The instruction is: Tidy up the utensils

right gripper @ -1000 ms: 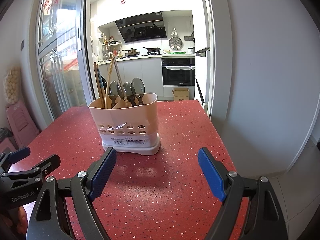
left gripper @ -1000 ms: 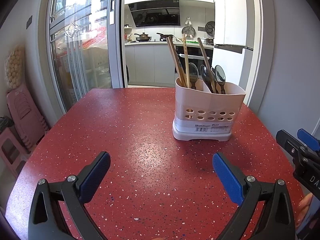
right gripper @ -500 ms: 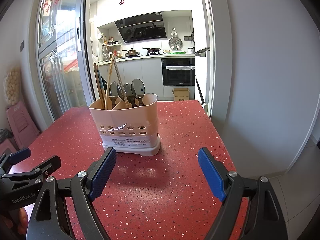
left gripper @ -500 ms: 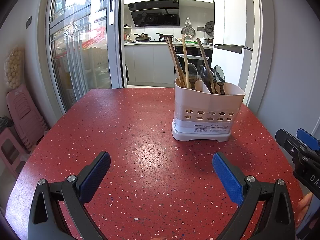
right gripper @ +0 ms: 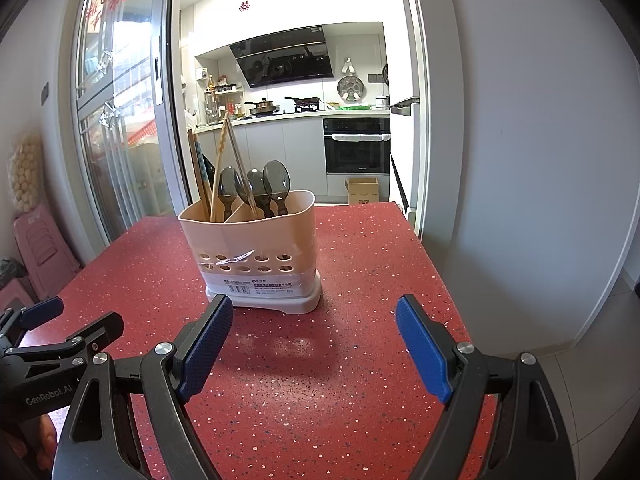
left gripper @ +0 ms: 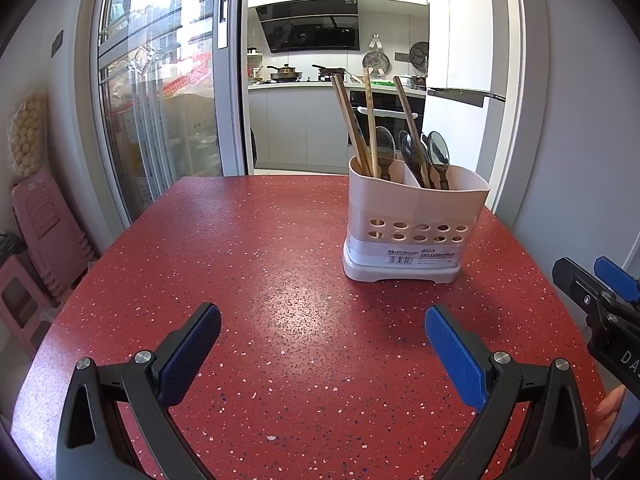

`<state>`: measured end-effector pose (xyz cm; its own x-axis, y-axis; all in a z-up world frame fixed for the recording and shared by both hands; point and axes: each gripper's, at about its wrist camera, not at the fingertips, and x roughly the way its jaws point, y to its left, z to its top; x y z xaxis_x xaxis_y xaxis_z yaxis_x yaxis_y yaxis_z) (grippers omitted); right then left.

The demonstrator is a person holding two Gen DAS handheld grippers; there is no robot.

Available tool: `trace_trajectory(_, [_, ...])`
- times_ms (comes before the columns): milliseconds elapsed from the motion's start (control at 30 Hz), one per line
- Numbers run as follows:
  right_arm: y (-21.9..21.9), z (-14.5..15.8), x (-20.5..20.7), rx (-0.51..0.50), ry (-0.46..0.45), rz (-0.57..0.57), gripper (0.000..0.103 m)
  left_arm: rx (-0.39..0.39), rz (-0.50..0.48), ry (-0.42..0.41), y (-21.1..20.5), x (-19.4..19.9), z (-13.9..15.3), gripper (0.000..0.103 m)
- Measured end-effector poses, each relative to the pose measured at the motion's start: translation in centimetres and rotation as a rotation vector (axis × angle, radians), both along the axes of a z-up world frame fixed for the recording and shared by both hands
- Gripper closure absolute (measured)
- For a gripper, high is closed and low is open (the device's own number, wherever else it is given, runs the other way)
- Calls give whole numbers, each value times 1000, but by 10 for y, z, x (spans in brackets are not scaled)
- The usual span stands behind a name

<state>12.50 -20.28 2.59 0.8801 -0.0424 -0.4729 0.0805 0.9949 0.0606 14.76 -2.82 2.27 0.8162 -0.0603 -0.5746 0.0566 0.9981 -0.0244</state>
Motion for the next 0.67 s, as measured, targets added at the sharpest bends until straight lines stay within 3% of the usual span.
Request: trace_trajectory(667, [2, 3, -3, -1, -1, 0, 17, 4, -5, -15, 0, -2, 2, 0])
